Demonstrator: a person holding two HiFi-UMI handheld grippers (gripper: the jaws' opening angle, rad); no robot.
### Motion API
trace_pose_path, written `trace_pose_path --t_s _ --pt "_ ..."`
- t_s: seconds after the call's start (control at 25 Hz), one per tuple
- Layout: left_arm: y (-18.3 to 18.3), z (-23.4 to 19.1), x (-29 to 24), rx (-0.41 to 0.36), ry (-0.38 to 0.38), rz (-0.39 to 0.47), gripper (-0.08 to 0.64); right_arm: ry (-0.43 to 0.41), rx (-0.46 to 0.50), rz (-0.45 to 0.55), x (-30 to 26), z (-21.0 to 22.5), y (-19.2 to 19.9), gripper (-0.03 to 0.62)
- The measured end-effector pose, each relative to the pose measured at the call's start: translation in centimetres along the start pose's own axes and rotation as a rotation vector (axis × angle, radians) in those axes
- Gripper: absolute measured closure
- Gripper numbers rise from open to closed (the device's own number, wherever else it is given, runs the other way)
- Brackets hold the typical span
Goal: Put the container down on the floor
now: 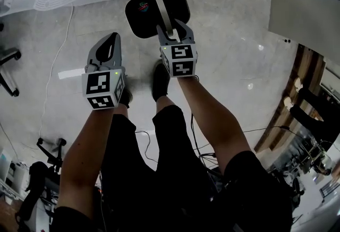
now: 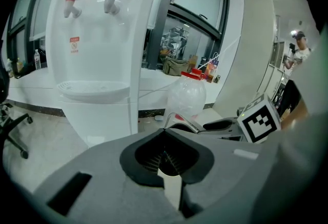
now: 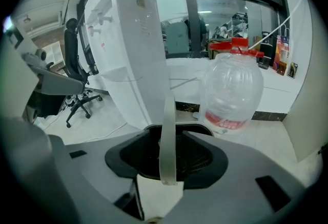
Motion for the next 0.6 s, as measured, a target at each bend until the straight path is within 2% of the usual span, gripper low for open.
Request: trace_pose_path --t_s 0.28,0.6 --pt "-3.8 1.0 5.6 -0.038 0.022 0.024 0.548 0.028 0.002 0.008 6.6 -1.1 -3.8 0.42" --pt "-8.3 0.2 11.9 -0.085 0.011 0.084 0.548 -0.032 0.024 0.022 11.9 -3.9 -7.6 0.424"
Point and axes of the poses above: the fingertips, and each gripper's own axes: x backward along the fingers, z to its right, y out of its underside, the point moved 8 cm from there along x, backward along the fingers, and after that the axes turned 11 degrees about -y, right-handed, at the moved point
